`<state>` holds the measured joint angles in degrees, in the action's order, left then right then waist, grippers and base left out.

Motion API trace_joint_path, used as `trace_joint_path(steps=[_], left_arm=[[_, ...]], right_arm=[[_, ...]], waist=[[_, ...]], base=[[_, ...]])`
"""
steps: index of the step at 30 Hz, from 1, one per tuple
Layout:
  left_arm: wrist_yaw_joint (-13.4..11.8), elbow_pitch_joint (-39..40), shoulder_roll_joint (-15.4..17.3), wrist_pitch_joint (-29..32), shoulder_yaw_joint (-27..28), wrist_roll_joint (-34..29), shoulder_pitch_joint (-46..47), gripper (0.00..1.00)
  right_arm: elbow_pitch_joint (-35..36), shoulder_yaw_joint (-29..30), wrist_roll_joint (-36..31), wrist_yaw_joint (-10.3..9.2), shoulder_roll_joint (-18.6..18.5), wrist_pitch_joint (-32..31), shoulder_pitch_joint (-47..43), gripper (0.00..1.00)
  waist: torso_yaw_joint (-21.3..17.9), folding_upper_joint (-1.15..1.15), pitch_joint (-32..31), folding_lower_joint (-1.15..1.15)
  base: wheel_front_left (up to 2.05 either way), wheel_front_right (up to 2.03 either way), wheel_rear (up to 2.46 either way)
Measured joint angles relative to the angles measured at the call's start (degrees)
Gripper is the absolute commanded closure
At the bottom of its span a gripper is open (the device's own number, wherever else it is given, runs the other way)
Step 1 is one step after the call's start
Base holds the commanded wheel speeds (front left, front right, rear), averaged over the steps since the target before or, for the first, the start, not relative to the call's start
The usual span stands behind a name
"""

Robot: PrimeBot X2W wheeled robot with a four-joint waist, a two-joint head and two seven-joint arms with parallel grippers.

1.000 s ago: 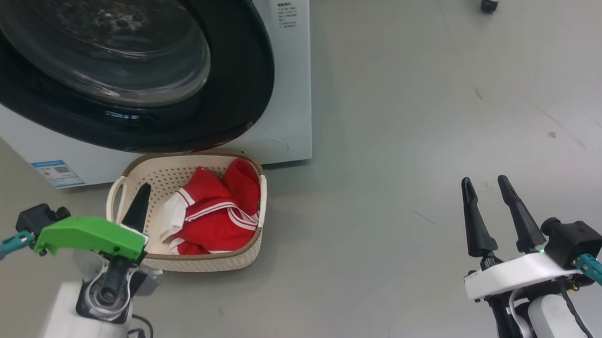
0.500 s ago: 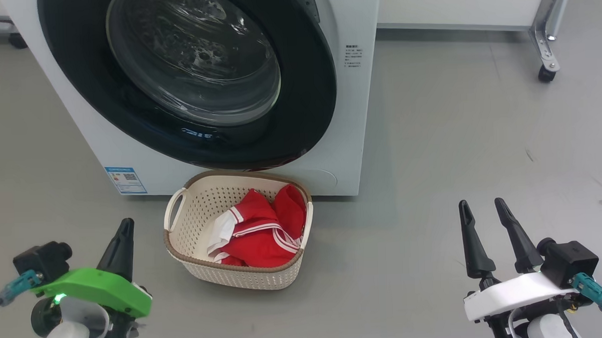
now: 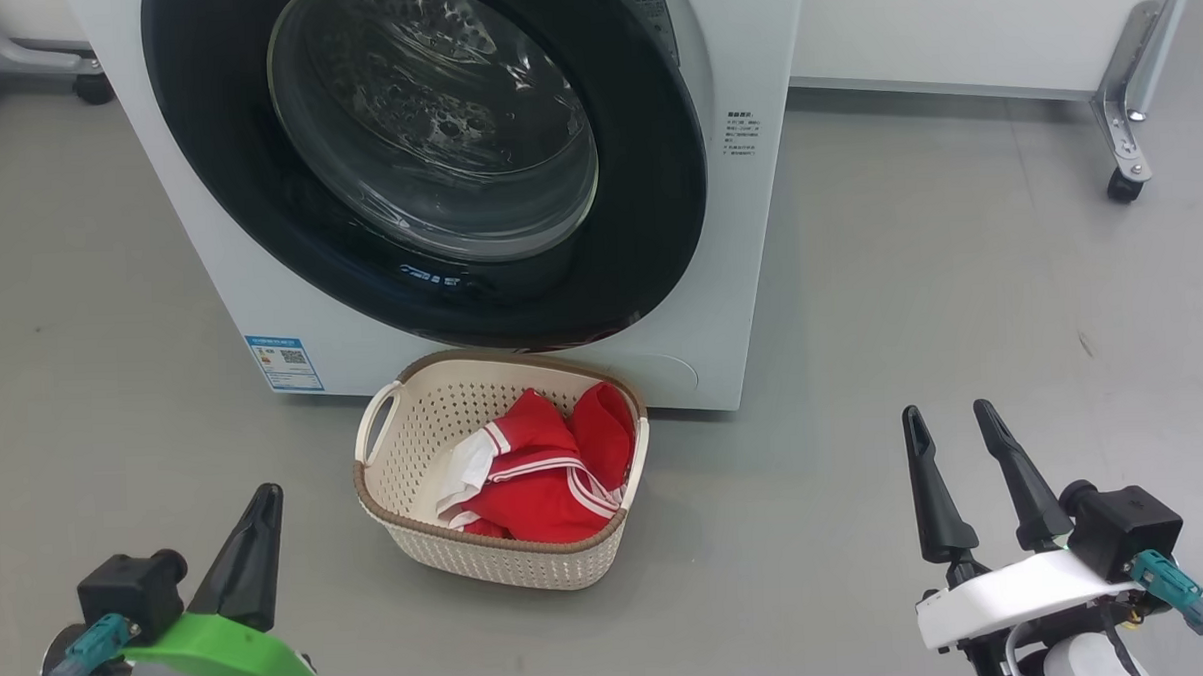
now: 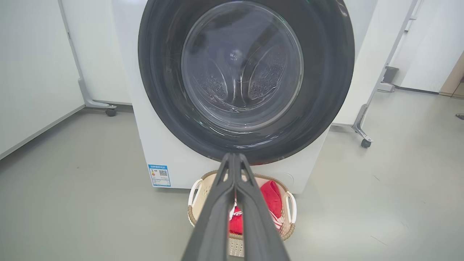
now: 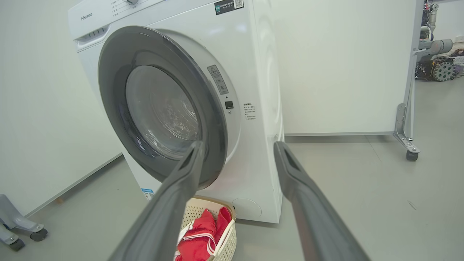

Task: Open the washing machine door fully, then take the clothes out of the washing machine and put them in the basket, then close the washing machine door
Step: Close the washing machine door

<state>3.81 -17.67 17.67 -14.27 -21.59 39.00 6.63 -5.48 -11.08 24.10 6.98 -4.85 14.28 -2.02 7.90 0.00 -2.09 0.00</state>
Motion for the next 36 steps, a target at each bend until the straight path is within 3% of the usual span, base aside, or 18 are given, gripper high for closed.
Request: trace_joint_path(steps=[1, 2, 3, 14, 19, 29, 36], left_arm=[[-0.77, 0.19, -0.05, -0.02, 0.32, -0.47, -0.44, 0.58], [-1.53, 0.4, -0.04, -0.15, 0.59, -1.29, -0.9, 0.33], [-2.15, 0.67, -0.02, -0.18, 0.77, -2.36, -1.26, 0.0], [-5.08, 5.08, -2.52, -0.18, 3.2, -5.76, -3.62, 0.0], [-5.11, 6.83, -2.94, -0.16, 3.44, -7.49, -3.82, 0.0], [-5.22, 9.22, -4.41, -0.18, 4.91, -9.54, -5.87, 0.0], [-5.21, 10.01, -5.05, -0.18, 5.3, -10.76, -6.76, 0.0]], right_arm=[[0.02, 0.0, 0.0, 0.0, 0.0, 0.0, -0.11, 0.0], [0.05, 0.01, 0.01, 0.0, 0.0, 0.0, -0.29, 0.0], [0.08, 0.01, 0.01, 0.0, 0.0, 0.0, -0.51, 0.0], [0.22, 0.49, 0.01, 0.0, 0.31, -0.01, -0.85, 0.0], [0.07, 1.67, -0.07, -0.13, 0.4, -0.01, -0.87, 0.0], [-2.43, 3.24, -0.57, -3.03, 0.56, -0.01, -2.09, 0.0], [-3.56, 3.47, -0.67, -3.6, 0.64, 0.0, -2.09, 0.0]], waist=[[0.0, 0.0, 0.03, 0.0], [0.0, 0.0, 0.08, 0.0], [0.0, 0.0, 0.12, 0.0], [-0.36, 0.0, 0.68, 0.0], [-0.5, 0.0, 0.78, 0.0], [-0.4, 0.0, 1.18, 0.0], [-0.21, 0.0, 1.45, 0.0]], base=[[0.0, 0.0, 0.0], [0.0, 0.0, 0.0], [0.0, 0.0, 0.0], [0.0, 0.0, 0.0], [0.0, 0.0, 0.0], [0.0, 0.0, 0.0], [0.0, 0.0, 0.0]])
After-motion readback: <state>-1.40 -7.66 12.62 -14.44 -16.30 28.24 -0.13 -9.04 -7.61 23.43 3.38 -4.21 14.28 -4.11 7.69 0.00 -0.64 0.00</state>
